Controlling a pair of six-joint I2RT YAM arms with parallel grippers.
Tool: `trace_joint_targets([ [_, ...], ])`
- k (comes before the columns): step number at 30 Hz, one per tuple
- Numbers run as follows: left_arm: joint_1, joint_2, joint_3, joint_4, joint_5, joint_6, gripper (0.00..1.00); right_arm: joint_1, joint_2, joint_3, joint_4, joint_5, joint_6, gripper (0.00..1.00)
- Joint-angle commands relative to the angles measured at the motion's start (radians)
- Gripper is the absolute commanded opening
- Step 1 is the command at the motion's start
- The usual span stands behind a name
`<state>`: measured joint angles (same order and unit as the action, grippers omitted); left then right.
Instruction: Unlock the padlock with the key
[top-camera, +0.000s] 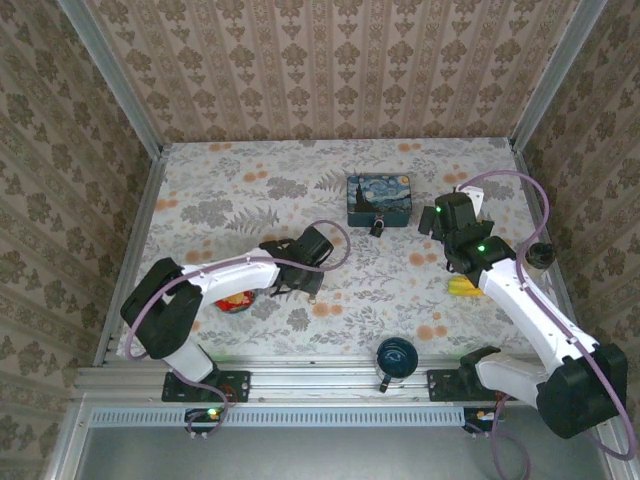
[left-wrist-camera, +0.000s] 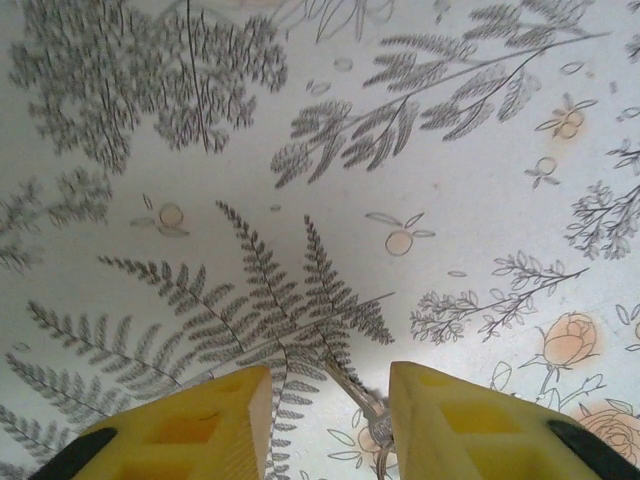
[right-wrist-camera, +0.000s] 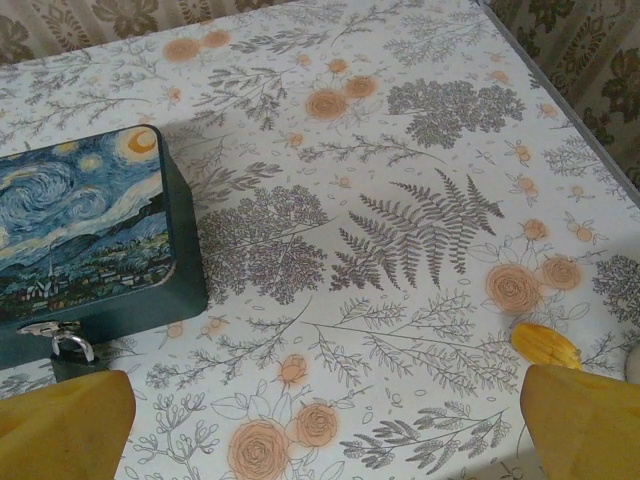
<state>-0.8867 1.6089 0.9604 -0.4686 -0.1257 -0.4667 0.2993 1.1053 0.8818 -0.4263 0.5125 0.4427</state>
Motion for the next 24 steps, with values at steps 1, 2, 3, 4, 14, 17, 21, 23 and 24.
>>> trace_joint_targets([
  [1, -0.004, 0.017, -0.029, -0.009, 0.052, -0.105, 0.34, 0.007, -0.02, -0.016, 0.002, 0.006, 0.008, 1.0],
  [2, -0.006, 0.027, -0.025, -0.01, 0.061, -0.108, 0.34, 0.006, -0.018, -0.015, 0.001, 0.006, 0.005, 1.0],
  [3, -0.012, 0.037, -0.022, -0.011, 0.069, -0.111, 0.33, 0.007, -0.017, -0.014, -0.001, 0.006, 0.004, 1.0],
  [4, -0.019, 0.045, -0.019, -0.016, 0.073, -0.115, 0.33, 0.007, -0.015, -0.011, -0.003, 0.006, 0.003, 1.0],
  [14, -0.04, 0.109, -0.006, -0.021, 0.076, -0.109, 0.4, 0.007, -0.026, -0.026, 0.018, -0.002, 0.008, 1.0],
  [17, -0.039, 0.127, -0.001, -0.016, 0.074, -0.107, 0.41, 0.007, -0.024, -0.024, 0.016, -0.005, 0.008, 1.0],
  [21, -0.038, 0.138, -0.002, -0.02, 0.081, -0.109, 0.37, 0.006, -0.026, -0.02, 0.013, 0.0, 0.007, 1.0],
  [23, -0.038, 0.137, -0.003, -0.026, 0.084, -0.109, 0.33, 0.007, -0.025, -0.019, 0.014, 0.001, 0.006, 1.0],
  [24, -0.039, 0.134, -0.004, -0.032, 0.087, -0.109, 0.32, 0.008, -0.027, -0.018, 0.015, 0.001, 0.005, 1.0],
])
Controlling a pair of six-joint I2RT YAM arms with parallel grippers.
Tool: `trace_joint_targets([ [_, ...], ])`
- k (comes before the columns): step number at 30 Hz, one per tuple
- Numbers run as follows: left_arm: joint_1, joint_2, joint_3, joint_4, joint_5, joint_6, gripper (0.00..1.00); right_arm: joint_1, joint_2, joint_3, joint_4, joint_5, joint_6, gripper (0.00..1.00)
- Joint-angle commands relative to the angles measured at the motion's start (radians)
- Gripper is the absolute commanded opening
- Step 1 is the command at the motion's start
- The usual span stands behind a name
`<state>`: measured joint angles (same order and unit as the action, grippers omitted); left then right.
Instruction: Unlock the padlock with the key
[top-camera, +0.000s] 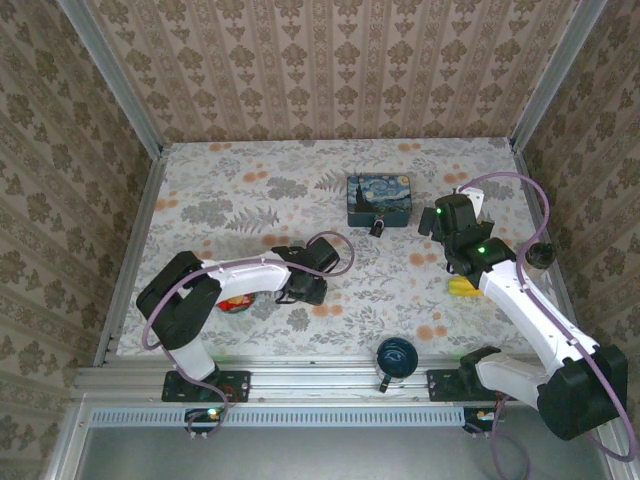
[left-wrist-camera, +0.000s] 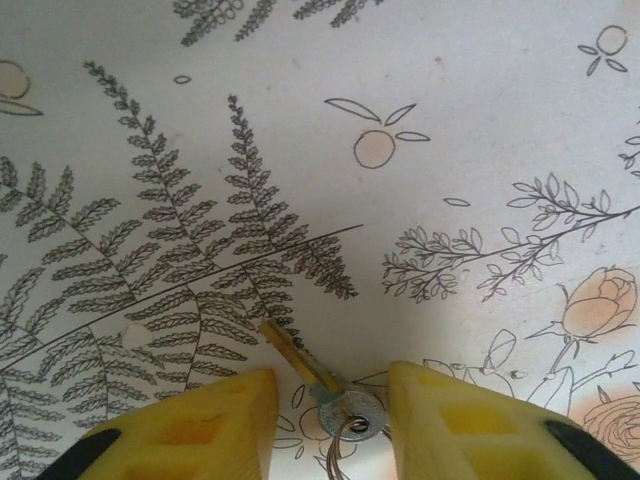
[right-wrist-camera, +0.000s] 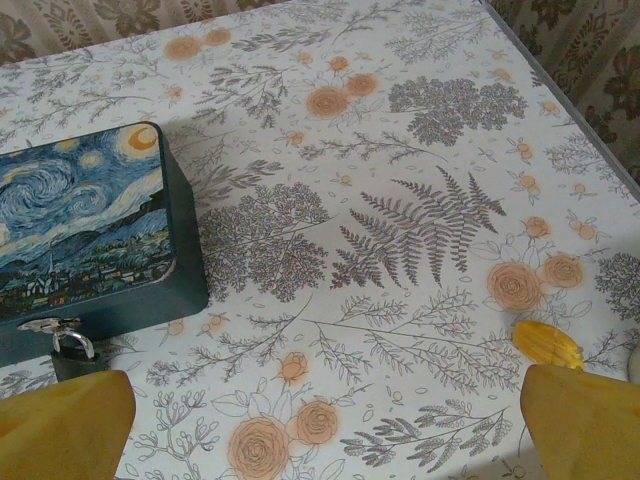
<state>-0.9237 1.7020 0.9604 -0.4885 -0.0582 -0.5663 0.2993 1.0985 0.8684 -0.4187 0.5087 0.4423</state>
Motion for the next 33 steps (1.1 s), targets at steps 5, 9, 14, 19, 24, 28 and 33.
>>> trace_joint_targets([
  [5, -0.003, 0.02, -0.008, -0.037, 0.036, -0.006, 0.27, 0.007, -0.01, 0.003, 0.013, 0.001, 0.01, 1.0],
  [9, -0.007, -0.002, -0.024, -0.048, 0.064, -0.013, 0.24, 0.006, -0.003, 0.015, 0.014, -0.004, 0.009, 1.0],
  [14, -0.014, -0.018, -0.044, -0.062, 0.078, -0.017, 0.3, 0.007, -0.004, 0.018, 0.015, -0.006, 0.009, 1.0],
  [19, -0.012, -0.006, -0.042, -0.09, 0.051, -0.003, 0.25, 0.007, -0.005, 0.015, 0.015, -0.007, 0.012, 1.0],
  [24, -0.002, 0.016, -0.02, -0.125, 0.017, 0.02, 0.23, 0.008, -0.009, 0.015, 0.012, -0.005, 0.013, 1.0],
  [28, -0.003, 0.016, -0.008, -0.15, 0.002, 0.026, 0.17, 0.009, -0.016, 0.015, 0.011, -0.001, 0.013, 1.0],
  [33, -0.002, -0.019, -0.006, -0.151, -0.013, 0.017, 0.12, 0.008, -0.019, 0.015, 0.012, -0.002, 0.015, 1.0],
])
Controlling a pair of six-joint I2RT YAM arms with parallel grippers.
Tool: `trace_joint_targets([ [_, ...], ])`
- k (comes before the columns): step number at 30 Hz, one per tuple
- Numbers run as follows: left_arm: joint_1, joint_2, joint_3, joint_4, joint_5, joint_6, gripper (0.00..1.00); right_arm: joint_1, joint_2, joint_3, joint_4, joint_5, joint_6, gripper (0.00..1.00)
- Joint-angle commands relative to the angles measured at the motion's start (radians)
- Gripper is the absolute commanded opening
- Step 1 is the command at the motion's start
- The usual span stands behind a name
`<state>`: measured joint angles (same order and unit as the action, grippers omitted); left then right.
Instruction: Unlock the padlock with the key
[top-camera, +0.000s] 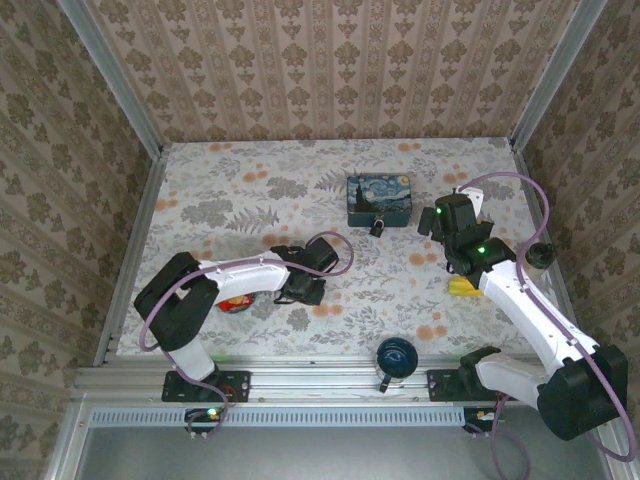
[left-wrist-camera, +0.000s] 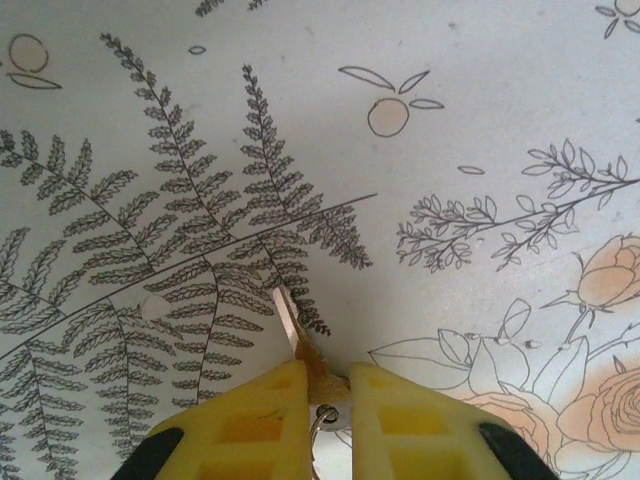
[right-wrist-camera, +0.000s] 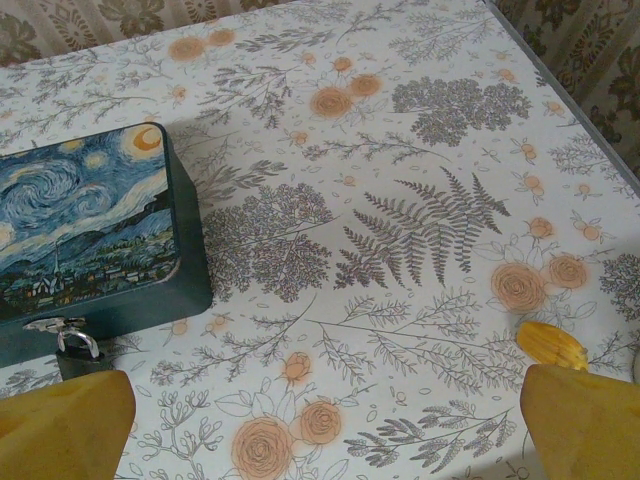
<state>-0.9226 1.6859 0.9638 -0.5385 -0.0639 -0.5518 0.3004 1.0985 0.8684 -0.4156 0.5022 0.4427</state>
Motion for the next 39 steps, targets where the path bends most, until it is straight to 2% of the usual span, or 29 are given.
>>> trace_joint_targets([
  [1, -0.003, -0.008, -0.01, -0.1, -0.012, 0.0, 0.11, 0.008, -0.017, 0.015, 0.011, 0.003, 0.016, 1.0],
  [4, -0.001, -0.026, -0.013, -0.089, -0.023, -0.01, 0.04, 0.008, -0.016, 0.016, 0.009, -0.001, 0.016, 1.0],
  [9, 0.007, -0.056, -0.017, -0.074, -0.04, -0.018, 0.0, 0.008, -0.019, 0.02, 0.005, -0.001, 0.016, 1.0],
  [21, 0.045, -0.077, -0.061, -0.017, -0.018, -0.034, 0.0, 0.008, -0.028, 0.015, 0.003, -0.002, 0.018, 1.0],
  [25, 0.051, -0.084, -0.071, 0.012, 0.001, -0.042, 0.1, 0.008, -0.025, 0.015, 0.005, -0.005, 0.017, 1.0],
  [30, 0.056, -0.081, -0.073, 0.023, 0.007, -0.045, 0.15, 0.007, -0.026, 0.014, 0.005, -0.003, 0.019, 1.0],
  [36, 0.059, -0.072, -0.079, 0.036, 0.009, -0.048, 0.17, 0.008, -0.025, 0.013, 0.006, -0.004, 0.019, 1.0],
  [39, 0.061, -0.065, -0.082, 0.044, 0.009, -0.051, 0.14, 0.008, -0.025, 0.01, 0.008, -0.004, 0.019, 1.0],
])
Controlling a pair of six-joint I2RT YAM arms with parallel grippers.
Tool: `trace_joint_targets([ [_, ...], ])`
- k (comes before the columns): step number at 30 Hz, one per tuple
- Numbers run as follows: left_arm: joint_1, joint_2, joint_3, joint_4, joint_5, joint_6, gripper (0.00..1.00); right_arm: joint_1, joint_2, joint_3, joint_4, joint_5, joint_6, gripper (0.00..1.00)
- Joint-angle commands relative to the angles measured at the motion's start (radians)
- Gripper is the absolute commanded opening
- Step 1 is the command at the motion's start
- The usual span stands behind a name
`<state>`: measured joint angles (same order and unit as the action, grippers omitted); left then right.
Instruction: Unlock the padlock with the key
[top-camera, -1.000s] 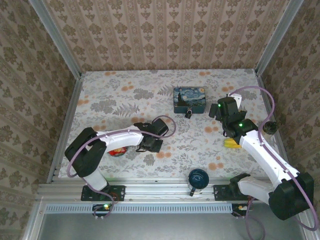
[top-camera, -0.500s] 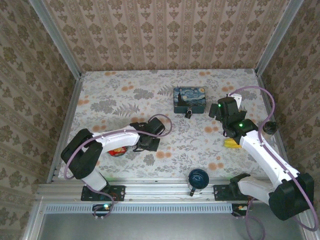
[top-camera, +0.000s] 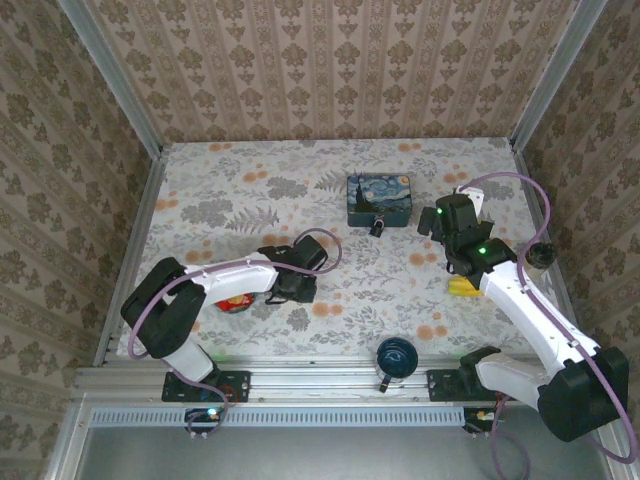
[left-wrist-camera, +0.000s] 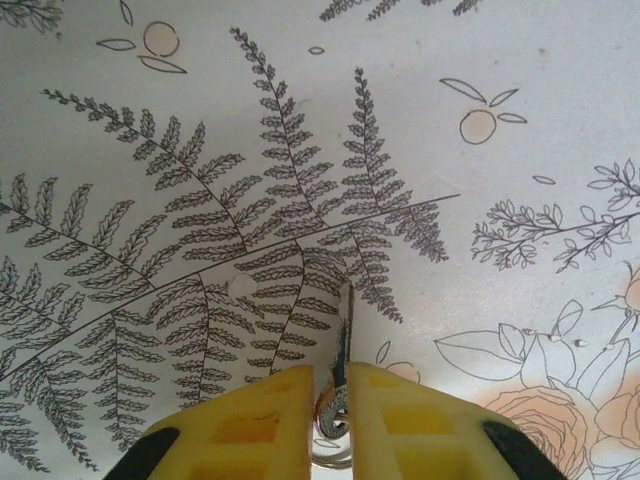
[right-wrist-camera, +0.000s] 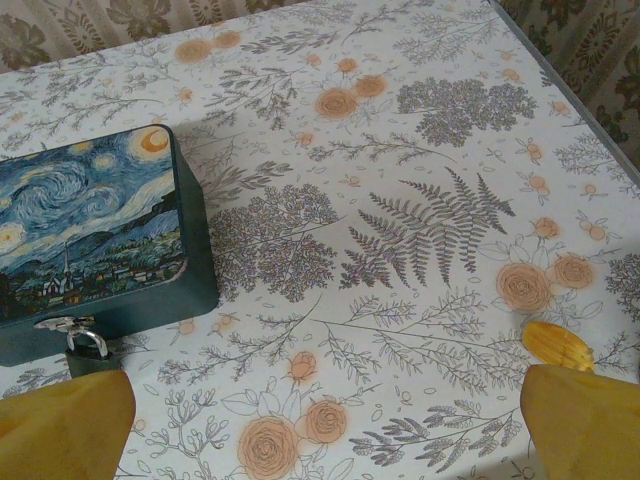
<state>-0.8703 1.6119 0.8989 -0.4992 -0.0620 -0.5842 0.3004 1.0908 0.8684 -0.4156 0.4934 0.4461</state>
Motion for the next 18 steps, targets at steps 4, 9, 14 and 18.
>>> trace_joint_targets([
  [4, 0.01, 0.017, -0.021, 0.011, 0.013, -0.026, 0.11, 0.008, -0.021, 0.011, 0.006, 0.005, 0.014, 1.0],
  [9, 0.01, 0.016, -0.02, 0.013, 0.02, -0.029, 0.2, 0.008, -0.027, 0.009, 0.005, 0.005, 0.012, 1.0],
  [14, 0.01, 0.031, -0.018, 0.013, 0.034, -0.034, 0.23, 0.008, -0.029, 0.004, 0.008, 0.005, 0.014, 1.0],
  [18, 0.008, 0.041, -0.021, 0.008, 0.052, -0.04, 0.24, 0.009, -0.029, 0.004, 0.008, 0.008, 0.013, 1.0],
])
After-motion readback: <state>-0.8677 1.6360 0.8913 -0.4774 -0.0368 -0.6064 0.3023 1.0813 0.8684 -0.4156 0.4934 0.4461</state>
